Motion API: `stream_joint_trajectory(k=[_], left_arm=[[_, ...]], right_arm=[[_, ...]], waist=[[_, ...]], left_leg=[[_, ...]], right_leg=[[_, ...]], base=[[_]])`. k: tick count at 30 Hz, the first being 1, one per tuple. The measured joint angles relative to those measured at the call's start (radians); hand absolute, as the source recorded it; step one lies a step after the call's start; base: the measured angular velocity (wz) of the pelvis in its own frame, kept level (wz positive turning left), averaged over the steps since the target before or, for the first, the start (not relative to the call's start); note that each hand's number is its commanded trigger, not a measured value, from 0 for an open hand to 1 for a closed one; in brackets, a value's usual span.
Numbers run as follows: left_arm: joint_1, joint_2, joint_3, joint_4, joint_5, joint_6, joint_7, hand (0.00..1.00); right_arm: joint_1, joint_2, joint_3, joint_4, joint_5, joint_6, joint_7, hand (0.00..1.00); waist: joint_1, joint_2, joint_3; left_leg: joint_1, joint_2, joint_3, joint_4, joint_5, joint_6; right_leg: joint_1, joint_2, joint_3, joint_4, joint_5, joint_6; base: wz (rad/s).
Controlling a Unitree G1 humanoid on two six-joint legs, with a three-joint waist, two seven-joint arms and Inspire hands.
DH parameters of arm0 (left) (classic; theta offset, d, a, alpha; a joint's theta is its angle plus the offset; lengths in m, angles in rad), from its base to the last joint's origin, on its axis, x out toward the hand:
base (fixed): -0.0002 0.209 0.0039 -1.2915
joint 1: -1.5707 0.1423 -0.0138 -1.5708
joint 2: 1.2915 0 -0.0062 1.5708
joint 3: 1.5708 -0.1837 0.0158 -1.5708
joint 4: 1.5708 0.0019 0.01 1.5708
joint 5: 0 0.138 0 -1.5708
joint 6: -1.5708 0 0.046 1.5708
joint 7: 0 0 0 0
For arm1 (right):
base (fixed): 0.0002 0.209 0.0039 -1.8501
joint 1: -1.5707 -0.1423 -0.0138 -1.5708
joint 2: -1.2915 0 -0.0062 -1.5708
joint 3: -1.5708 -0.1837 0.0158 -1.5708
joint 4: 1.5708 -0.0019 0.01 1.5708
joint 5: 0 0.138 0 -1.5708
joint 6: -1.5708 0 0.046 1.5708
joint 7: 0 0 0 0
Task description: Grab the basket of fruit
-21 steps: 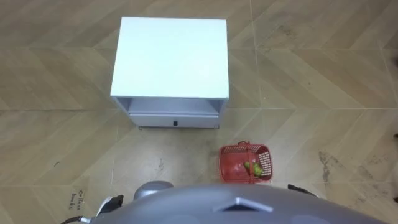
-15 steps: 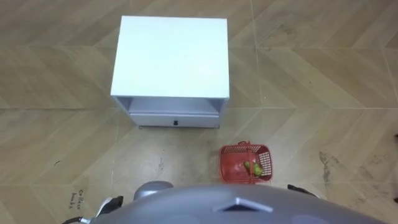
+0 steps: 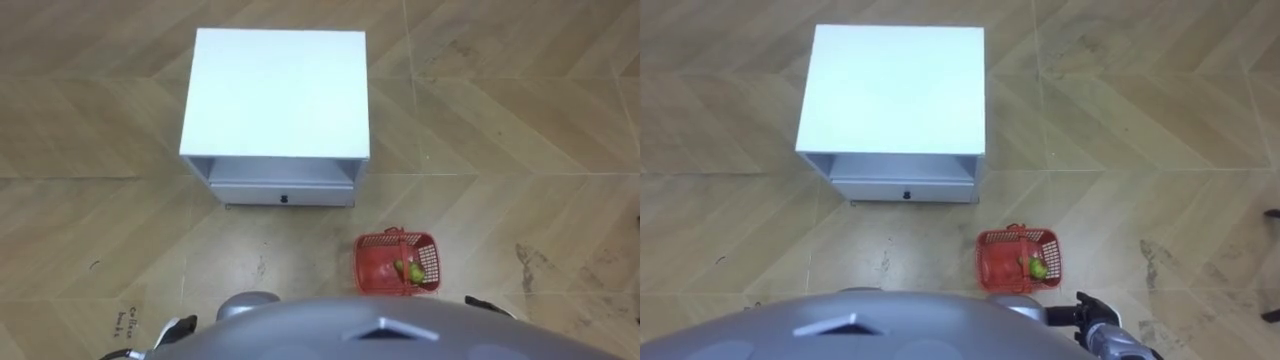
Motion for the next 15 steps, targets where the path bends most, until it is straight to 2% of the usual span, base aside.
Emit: stream_joint_trajectory(k=[15], left_arm=[[-0.002, 0.001, 0.028, 0.0, 0.002, -0.009, 0.015, 0.0]], right_arm=[[-0.008, 0.001, -0.001, 0.01, -0.003, -0.006, 0.001, 0.0]], waist=[[-0.001, -0.002, 0.0012]], left_leg=[[-0.003, -0.001, 0.004, -0.004, 0.0, 0.0]], right_leg=[[-0.002, -0.003, -0.001, 0.002, 0.0, 0.001]], base=[[0.0]])
